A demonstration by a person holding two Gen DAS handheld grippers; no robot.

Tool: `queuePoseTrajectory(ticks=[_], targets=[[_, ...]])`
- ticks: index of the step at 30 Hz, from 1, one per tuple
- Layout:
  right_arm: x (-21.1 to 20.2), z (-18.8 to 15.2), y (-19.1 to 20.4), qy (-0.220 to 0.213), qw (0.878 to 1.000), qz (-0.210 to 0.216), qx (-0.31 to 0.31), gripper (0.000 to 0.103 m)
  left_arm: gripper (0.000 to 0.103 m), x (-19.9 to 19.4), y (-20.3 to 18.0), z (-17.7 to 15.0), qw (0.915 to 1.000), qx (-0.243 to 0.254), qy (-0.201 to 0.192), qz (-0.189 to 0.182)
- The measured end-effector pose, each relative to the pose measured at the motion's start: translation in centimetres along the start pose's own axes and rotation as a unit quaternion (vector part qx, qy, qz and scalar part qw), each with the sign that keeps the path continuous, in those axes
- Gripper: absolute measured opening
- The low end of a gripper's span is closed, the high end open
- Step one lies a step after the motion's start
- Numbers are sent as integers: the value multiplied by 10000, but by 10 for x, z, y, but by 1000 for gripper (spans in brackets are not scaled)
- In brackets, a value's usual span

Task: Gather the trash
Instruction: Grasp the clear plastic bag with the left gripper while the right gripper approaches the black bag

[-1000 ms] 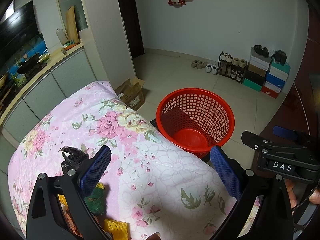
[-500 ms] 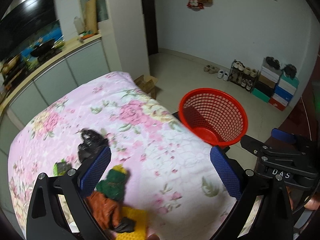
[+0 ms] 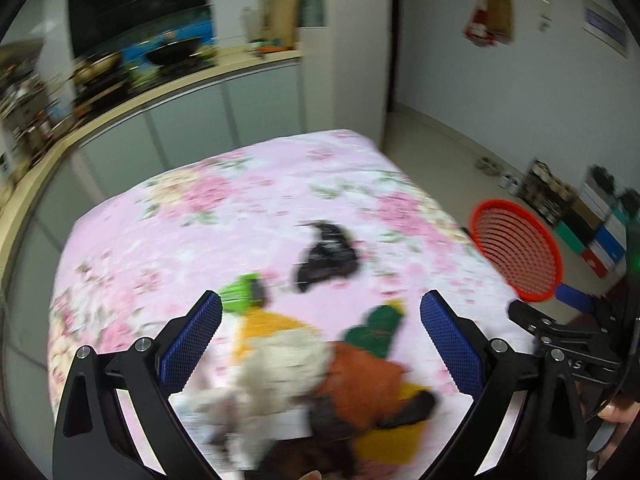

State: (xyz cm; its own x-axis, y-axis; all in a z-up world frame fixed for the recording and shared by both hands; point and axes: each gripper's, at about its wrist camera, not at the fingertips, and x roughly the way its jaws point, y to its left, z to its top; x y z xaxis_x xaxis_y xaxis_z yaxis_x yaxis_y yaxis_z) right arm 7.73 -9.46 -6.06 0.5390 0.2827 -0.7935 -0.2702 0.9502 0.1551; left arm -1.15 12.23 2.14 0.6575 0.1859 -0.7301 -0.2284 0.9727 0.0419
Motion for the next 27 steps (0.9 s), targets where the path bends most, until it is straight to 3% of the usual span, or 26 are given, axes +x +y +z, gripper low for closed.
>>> queuePoseTrajectory(ticks=[7, 12, 20, 23, 25, 27], targets=[[13, 2, 18, 229, 9993, 194, -201, 96, 96, 3, 86, -18, 9942, -884, 237, 558], [24, 1, 31, 420, 9982, 290, -327, 96, 96, 17, 122, -38, 9882, -1405, 579, 166], [44, -3, 49, 605, 9964, 167, -570, 96, 95, 49, 141, -64, 9803, -1673, 1053, 49], [51, -5, 53, 692, 9956, 128, -621, 96, 80, 58, 146, -70, 9782, -1738, 1135, -8], [57, -6, 54, 763, 9950, 104, -631, 96, 61, 62, 149, -73, 9763, -1806, 1188, -75], [62, -8, 54, 837, 9944, 82, -635, 96, 55, 65, 151, -75, 9759, -1817, 1203, -93]])
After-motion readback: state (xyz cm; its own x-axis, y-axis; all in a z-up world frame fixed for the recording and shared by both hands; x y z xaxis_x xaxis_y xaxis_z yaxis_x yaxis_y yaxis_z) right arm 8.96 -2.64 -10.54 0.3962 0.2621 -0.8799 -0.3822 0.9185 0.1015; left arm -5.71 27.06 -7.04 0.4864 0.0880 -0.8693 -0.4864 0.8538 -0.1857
